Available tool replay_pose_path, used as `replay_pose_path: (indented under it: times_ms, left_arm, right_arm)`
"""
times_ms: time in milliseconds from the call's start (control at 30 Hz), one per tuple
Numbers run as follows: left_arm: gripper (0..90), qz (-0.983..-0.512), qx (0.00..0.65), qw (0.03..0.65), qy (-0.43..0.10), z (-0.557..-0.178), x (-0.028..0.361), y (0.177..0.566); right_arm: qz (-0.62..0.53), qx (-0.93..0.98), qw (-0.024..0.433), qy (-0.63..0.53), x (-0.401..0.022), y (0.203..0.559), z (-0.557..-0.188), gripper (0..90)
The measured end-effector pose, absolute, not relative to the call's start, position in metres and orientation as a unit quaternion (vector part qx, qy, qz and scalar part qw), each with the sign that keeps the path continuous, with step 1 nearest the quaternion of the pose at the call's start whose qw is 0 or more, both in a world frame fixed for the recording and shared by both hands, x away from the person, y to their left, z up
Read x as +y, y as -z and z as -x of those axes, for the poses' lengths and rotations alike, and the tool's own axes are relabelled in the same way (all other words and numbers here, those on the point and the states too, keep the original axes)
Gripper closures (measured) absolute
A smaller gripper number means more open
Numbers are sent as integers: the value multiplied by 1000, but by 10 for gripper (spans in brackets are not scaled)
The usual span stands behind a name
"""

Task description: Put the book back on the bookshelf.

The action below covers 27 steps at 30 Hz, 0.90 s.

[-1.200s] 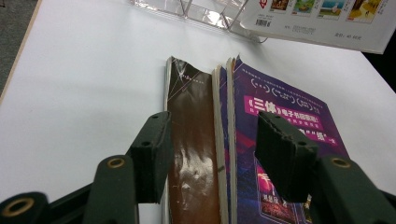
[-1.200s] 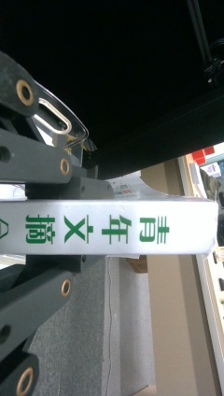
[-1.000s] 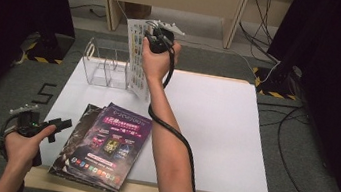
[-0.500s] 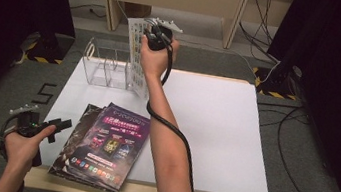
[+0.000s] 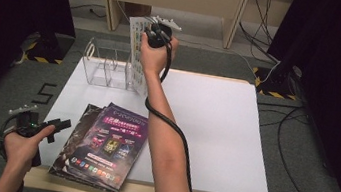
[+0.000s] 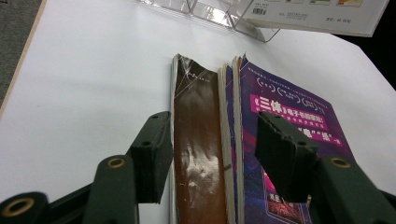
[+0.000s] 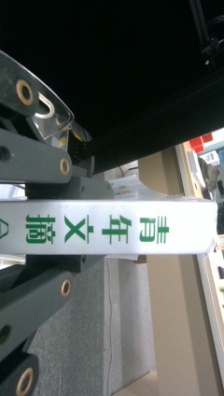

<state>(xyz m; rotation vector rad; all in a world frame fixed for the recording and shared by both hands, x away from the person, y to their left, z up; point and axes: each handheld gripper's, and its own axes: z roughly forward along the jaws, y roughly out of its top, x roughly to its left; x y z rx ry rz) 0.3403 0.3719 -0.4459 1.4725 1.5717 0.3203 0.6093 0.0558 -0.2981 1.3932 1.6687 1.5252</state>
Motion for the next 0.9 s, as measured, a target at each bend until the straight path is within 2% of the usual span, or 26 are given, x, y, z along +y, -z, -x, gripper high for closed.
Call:
replay_pose_path:
  times_ms: [367,900]
  left_arm:
    - [455,-600,639,463,-130,-340,370,448]
    - [454,-608,632,463,-130,-337,363,443]
  right_arm:
    - [-494,614,262,-557,59,302,-601,735]
    - [-455,642,271,-554,39,311,-534,720]
